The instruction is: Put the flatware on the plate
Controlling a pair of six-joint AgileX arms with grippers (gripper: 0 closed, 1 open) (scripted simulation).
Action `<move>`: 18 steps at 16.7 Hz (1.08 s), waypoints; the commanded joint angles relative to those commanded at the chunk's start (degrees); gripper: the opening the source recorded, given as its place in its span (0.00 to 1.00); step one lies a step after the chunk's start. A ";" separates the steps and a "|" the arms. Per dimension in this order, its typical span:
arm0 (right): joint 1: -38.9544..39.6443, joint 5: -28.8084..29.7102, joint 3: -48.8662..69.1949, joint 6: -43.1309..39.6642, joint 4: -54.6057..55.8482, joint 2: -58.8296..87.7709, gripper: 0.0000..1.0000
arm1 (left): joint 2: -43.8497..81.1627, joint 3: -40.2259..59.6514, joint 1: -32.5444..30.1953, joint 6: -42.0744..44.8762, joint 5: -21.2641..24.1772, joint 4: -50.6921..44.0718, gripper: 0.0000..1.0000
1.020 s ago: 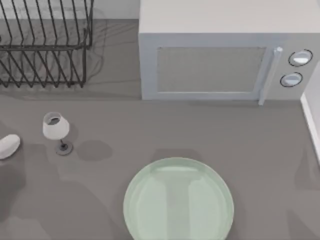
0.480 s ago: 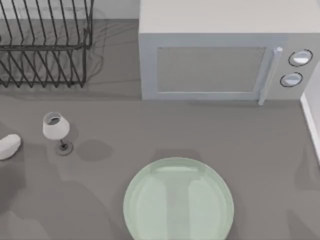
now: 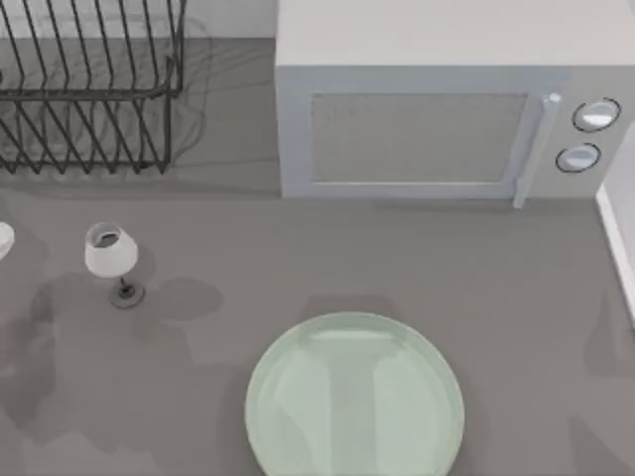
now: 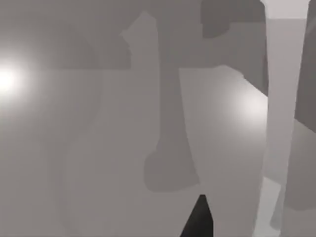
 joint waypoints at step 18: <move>0.00 0.00 0.00 0.00 0.00 0.00 1.00 | -1.64 11.67 -11.23 -32.56 -5.97 2.95 0.00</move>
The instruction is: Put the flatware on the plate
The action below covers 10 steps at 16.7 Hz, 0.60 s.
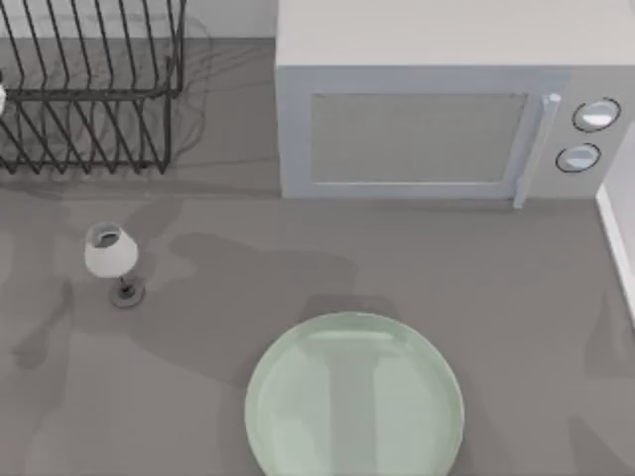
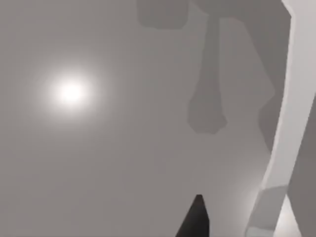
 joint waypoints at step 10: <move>0.00 0.00 0.00 0.00 0.00 0.00 1.00 | 7.72 7.01 -28.24 -85.02 -1.15 0.54 0.00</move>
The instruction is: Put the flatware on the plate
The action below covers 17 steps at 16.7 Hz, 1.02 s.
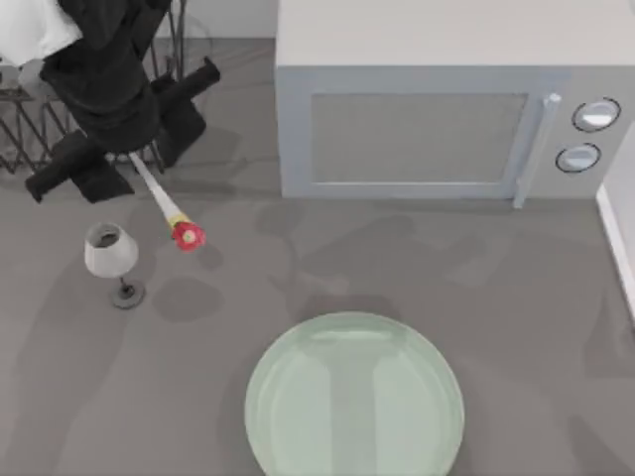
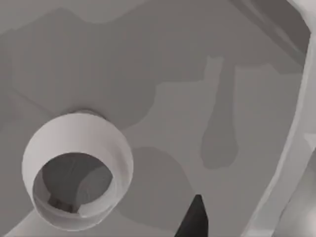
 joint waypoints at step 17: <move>0.00 0.00 0.00 0.00 0.00 0.00 1.00 | 9.16 -1.20 -33.41 -82.62 5.25 -6.03 0.00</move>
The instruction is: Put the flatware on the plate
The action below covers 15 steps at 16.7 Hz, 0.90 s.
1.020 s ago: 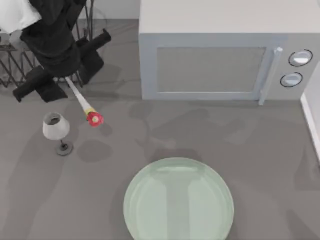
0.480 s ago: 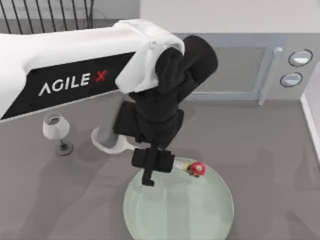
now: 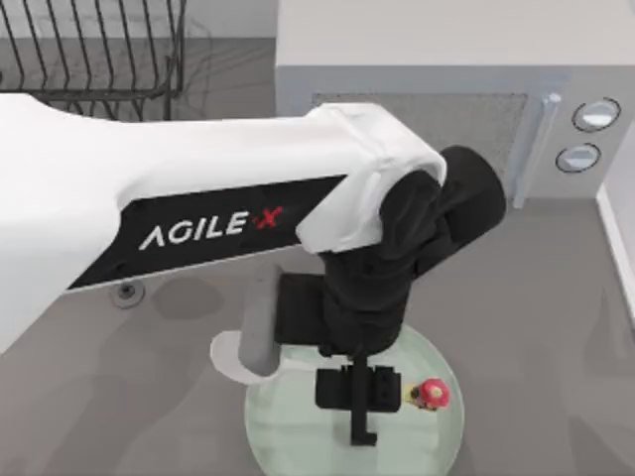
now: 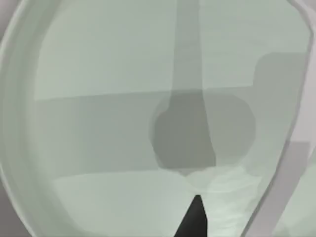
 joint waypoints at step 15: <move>0.00 0.00 0.00 0.00 0.00 0.00 1.00 | -3.86 -1.98 -2.80 2.67 1.94 -2.32 0.00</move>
